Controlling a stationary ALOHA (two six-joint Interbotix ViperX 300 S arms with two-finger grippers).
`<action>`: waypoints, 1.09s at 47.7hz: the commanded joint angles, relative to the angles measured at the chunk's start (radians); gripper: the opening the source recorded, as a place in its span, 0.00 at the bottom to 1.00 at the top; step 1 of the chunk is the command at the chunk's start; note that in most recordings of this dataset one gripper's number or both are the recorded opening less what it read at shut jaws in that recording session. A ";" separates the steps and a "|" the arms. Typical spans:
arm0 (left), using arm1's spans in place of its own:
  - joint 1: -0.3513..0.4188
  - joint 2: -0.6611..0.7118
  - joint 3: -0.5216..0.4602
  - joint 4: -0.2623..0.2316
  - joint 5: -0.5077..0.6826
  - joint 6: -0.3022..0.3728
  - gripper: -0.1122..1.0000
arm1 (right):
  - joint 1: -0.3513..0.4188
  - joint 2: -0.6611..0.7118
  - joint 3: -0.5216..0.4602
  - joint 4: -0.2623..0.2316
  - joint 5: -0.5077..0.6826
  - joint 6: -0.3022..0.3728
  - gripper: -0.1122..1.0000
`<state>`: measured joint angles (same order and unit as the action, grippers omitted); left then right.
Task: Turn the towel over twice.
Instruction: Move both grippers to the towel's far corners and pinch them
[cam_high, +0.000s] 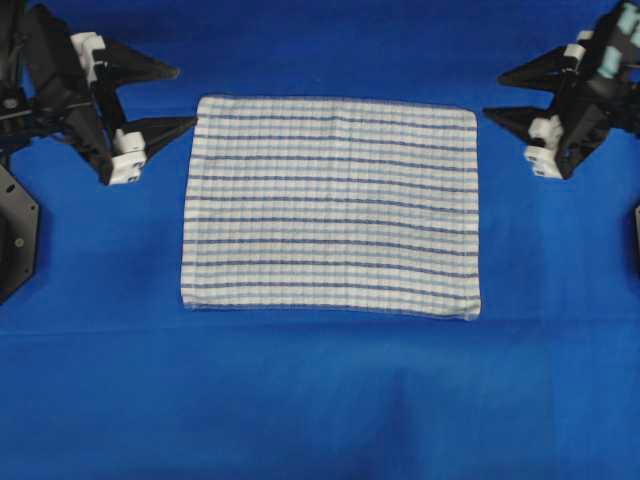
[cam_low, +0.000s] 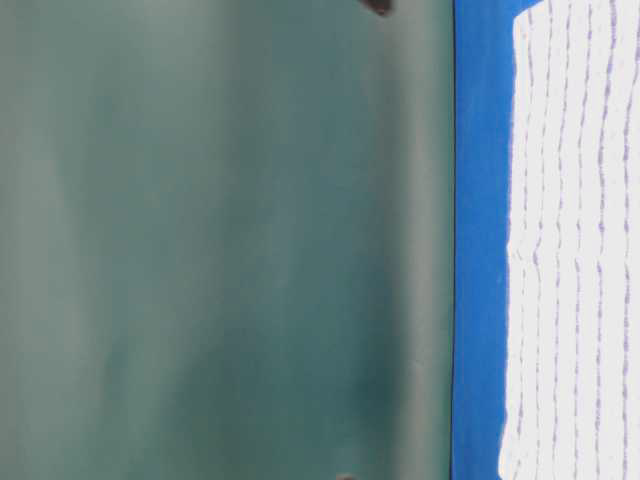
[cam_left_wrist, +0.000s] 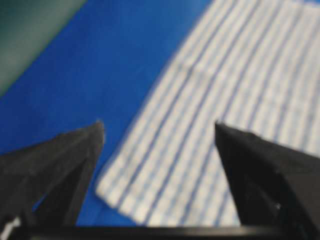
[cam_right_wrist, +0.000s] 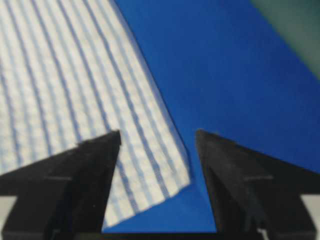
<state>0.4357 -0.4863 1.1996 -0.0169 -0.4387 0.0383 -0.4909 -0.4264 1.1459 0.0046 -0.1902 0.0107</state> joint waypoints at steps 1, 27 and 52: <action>0.031 0.058 -0.006 -0.002 -0.048 0.009 0.90 | -0.020 0.078 -0.031 0.003 -0.029 0.000 0.64; 0.107 0.456 -0.038 0.000 -0.281 0.049 0.88 | -0.063 0.408 -0.094 0.003 -0.135 -0.003 0.62; 0.126 0.584 -0.083 -0.002 -0.242 0.071 0.20 | -0.071 0.445 -0.106 -0.002 -0.107 -0.014 0.15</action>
<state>0.5568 0.1089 1.1259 -0.0169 -0.6811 0.1012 -0.5553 0.0261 1.0508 0.0031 -0.3083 -0.0015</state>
